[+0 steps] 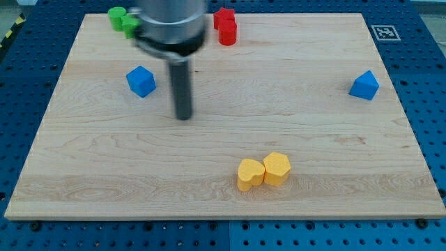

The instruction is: Move the blue cube into the blue triangle

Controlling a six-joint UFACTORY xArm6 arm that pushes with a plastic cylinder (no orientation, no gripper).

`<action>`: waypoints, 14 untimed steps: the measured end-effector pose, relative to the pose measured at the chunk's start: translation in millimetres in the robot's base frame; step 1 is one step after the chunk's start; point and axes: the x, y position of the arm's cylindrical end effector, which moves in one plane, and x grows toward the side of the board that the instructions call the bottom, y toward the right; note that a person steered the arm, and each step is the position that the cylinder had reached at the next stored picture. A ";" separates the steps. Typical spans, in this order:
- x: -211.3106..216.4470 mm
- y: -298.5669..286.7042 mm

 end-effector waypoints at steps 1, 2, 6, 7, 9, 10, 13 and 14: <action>-13.0 -97.3; -55.4 -102.2; -64.7 -22.8; -81.3 -8.6; -90.4 31.7; -76.2 59.7; -43.8 127.7; -40.0 146.3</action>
